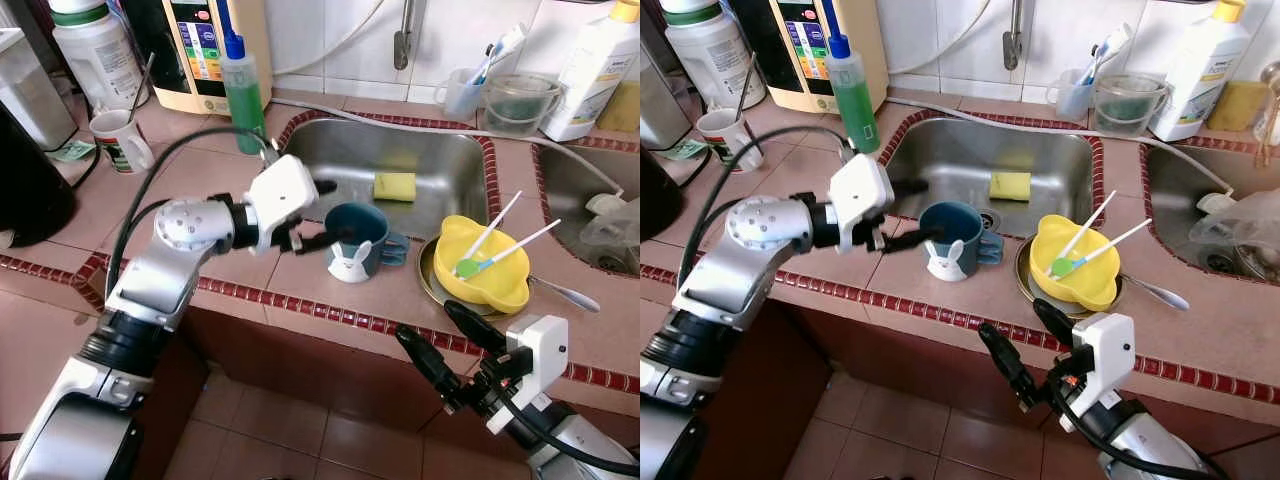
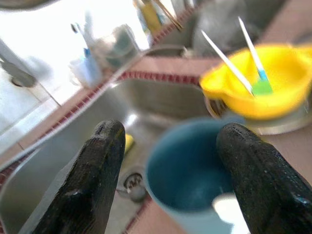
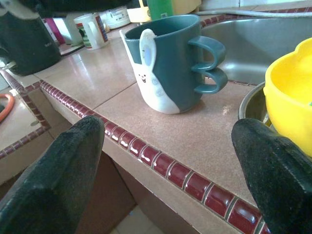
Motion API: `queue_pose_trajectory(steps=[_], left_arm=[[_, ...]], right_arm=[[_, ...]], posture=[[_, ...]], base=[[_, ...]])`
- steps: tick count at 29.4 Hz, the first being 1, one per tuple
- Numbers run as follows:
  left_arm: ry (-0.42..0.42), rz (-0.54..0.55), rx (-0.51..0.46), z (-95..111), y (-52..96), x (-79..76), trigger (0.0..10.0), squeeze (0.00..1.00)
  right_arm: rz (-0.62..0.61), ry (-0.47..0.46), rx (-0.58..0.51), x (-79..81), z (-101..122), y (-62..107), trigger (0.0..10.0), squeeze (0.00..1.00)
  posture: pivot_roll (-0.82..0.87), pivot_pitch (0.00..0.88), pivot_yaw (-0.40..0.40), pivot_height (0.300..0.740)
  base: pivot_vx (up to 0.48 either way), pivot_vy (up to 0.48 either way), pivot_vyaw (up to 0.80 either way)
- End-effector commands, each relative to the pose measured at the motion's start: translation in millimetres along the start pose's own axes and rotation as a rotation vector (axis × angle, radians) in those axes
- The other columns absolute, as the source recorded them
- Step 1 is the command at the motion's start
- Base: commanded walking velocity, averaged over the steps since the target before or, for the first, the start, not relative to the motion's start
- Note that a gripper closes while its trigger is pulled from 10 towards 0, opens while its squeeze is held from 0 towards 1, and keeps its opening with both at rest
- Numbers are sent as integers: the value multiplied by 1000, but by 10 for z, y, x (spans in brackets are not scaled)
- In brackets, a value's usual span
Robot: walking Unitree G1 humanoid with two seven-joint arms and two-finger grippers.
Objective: Kitchen organization
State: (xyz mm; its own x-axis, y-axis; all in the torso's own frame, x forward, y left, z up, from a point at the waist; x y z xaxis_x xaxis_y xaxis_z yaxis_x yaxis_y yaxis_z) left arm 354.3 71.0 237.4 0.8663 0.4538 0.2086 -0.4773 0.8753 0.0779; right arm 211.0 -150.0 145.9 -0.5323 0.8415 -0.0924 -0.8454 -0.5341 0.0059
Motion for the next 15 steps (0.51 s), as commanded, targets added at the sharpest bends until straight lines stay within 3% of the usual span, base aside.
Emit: queue_pose_trajectory(steps=[1, 9, 15], left_arm=[[27, -3, -29, 96, 29, 33, 10000, 0], [8, -164, 38, -11, 112, -226, 10000, 0], [-12, -140, 91, -98, 59, -257, 10000, 0]], right_arm=[[-2, 6, -19, 2, 43, 3, 10000, 0], [-1, 6, -13, 1, 29, 18, 10000, 0], [-1, 6, -13, -4, 28, 7, 10000, 0]], posture=[[-76, 118, 82, 740], [-72, 121, 84, 740], [-70, 121, 85, 740]], base=[[0, 0, 0], [0, 0, 0], [0, 0, 0]])
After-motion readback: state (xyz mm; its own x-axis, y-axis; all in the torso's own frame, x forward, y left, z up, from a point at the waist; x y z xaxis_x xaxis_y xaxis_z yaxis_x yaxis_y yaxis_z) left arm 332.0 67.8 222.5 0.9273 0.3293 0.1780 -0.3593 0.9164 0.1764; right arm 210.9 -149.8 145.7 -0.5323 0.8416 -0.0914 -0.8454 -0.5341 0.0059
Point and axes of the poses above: a point about 5 cm out from each wrist's last joint towards the gripper, its own y axis pointing back from the gripper into the wrist, its own z axis along the axis of the wrist's last joint, x = y × z, the point moved 3 cm from there along -y, pointing out of the wrist towards the gripper, and after that the axes turned 15 degrees about y, right-handed, at the moved point
